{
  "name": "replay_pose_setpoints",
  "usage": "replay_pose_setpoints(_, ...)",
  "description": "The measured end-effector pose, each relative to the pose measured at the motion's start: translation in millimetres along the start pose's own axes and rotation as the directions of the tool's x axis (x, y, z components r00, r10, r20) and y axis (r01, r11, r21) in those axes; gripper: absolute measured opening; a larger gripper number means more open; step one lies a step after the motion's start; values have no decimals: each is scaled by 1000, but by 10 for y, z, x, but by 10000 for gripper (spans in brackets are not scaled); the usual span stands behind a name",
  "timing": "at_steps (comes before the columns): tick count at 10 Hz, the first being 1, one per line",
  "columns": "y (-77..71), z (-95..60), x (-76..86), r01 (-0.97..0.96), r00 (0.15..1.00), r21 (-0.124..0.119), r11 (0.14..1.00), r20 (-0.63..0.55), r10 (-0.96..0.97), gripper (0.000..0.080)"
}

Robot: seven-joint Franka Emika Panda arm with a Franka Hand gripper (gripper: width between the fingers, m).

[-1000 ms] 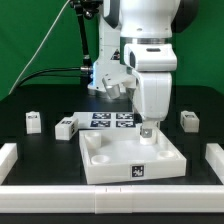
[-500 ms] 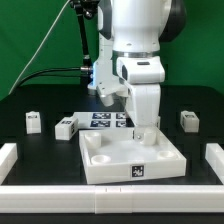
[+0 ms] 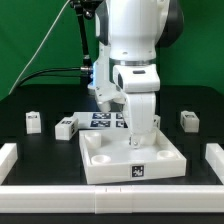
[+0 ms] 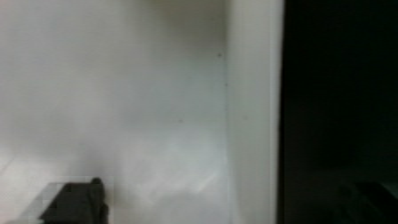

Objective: Assemble one leg

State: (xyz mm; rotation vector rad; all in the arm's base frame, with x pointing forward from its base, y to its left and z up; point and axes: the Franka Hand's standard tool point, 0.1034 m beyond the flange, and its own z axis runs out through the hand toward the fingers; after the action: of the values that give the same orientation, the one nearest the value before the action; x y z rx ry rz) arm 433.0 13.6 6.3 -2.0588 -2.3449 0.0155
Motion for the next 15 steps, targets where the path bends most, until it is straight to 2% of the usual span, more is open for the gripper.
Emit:
replay_pose_setpoints(2, 21, -9, -30, -7, 1000, -3, 1000, 1, 7, 650)
replay_pose_setpoints(3, 19, -8, -28, -7, 1000, -3, 1000, 1, 7, 515)
replay_pose_setpoints(4, 19, -8, -29, -7, 1000, -3, 1000, 1, 7, 515)
replay_pose_setpoints(6, 17, -6, -29, -7, 1000, -2, 1000, 1, 7, 241)
replay_pose_setpoints(7, 17, -6, -29, -7, 1000, -2, 1000, 1, 7, 65)
replay_pose_setpoints(13, 21, -9, -29, -7, 1000, -4, 1000, 1, 7, 58)
replay_pose_setpoints(15, 59, -17, -15, -60, 998, -9, 998, 1, 60, 58)
